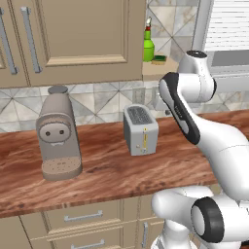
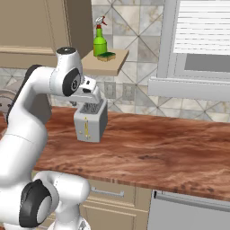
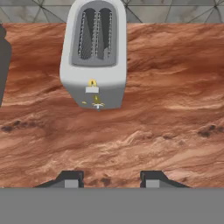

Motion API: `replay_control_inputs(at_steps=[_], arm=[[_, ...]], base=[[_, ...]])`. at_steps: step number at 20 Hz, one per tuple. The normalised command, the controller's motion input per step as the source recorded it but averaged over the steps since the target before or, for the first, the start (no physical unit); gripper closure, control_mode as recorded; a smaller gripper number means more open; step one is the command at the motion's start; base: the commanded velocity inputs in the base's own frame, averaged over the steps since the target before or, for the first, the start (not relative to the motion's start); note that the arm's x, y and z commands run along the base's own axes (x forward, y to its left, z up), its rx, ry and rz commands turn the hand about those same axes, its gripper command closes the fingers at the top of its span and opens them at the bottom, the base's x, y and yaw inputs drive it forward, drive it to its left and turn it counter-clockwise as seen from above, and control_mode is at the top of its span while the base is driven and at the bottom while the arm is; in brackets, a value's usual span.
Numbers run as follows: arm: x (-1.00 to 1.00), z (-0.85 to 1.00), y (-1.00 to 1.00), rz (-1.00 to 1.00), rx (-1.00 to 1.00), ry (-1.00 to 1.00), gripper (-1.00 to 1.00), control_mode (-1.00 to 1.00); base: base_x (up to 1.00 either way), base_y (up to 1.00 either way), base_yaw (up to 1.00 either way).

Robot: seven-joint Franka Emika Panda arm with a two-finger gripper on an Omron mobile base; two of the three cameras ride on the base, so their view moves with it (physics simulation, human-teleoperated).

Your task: Locate and retrieve the sponge and spray from the cabinet. Place them next to the sink.

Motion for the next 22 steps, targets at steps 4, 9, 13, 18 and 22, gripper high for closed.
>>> replay_control_inputs(at_steps=[4, 9, 13, 18, 22], arm=[[-0.09, 0.00, -0.11, 0.00, 0.01, 0.00, -1.00, -1.00], [-0.18, 0.16, -0.23, 0.00, 0.09, -0.06, -1.00, -1.00], [-0.15, 0.39, -0.15, 0.00, 0.07, -0.13, -1.00, -1.00], [0.00, 0.46, -0.07, -0.07, 0.01, -0.16, -1.00, -1.00], [-0.06, 0.30, -0.14, -0.10, 0.00, -0.30, -1.00, -1.00]], base=[[0.00, 0.00, 0.00], [0.00, 0.00, 0.00], [0.00, 0.00, 0.00], [0.00, 0.00, 0.00], [0.00, 0.00, 0.00]])
